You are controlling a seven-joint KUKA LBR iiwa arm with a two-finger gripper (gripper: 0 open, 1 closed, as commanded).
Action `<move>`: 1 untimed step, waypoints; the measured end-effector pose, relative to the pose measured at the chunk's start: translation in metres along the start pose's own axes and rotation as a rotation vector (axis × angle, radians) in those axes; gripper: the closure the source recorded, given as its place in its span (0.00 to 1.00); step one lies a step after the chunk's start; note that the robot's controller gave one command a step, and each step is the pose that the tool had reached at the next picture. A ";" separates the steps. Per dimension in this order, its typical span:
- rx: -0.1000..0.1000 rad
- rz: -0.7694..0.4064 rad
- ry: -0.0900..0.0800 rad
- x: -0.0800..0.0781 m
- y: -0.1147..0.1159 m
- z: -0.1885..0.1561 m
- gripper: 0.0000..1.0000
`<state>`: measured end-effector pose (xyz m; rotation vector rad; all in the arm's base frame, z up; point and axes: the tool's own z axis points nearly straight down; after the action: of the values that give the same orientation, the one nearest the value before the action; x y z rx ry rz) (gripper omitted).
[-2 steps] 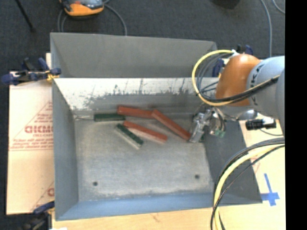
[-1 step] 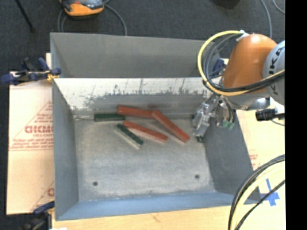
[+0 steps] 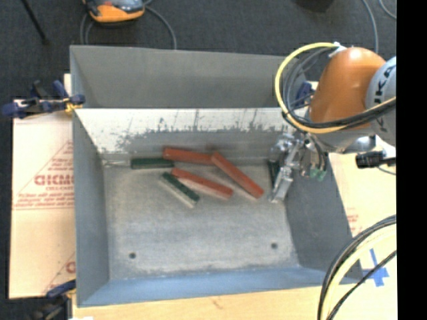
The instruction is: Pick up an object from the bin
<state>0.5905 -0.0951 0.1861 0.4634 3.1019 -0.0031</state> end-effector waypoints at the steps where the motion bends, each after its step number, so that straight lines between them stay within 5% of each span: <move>1: 0.000 -0.001 0.000 0.000 0.000 0.000 0.00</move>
Offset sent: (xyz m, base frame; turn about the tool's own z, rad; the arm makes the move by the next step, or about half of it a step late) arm 0.0549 0.0089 -0.0651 -0.1669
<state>0.5905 -0.0952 0.1861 0.4624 3.1022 -0.0035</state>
